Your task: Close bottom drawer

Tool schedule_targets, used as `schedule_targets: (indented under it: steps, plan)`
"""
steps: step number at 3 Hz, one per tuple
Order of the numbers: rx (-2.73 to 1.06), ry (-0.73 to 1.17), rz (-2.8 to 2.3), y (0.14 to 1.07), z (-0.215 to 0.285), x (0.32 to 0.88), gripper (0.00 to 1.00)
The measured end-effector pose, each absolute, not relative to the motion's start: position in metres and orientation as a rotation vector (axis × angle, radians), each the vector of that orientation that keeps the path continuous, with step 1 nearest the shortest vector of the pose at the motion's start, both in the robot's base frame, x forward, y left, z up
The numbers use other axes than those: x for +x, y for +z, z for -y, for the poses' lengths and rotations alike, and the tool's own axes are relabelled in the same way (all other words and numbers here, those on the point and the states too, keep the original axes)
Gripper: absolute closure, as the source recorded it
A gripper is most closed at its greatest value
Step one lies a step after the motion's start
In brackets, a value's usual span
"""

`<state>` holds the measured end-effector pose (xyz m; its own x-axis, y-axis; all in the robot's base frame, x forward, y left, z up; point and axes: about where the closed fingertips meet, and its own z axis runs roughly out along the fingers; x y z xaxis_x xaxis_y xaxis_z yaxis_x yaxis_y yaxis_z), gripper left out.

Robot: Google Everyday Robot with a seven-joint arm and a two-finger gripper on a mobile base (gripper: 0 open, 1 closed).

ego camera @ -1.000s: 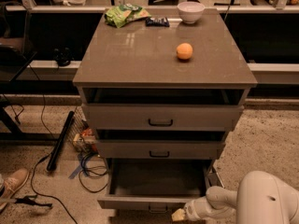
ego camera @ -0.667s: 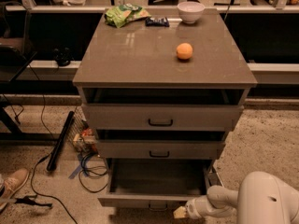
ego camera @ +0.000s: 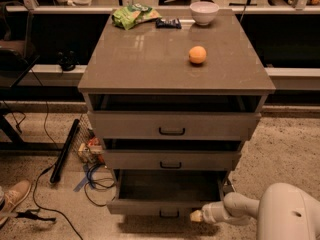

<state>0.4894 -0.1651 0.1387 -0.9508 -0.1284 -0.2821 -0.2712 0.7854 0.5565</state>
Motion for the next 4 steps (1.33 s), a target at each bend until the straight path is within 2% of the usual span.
schedule_targets:
  steps: [2, 4]
  plan:
    - [-0.314, 0.832, -2.607, 0.148, 0.165, 0.559, 1.0]
    - [-0.29, 0.761, -2.603, 0.145, 0.178, 0.576, 1.0]
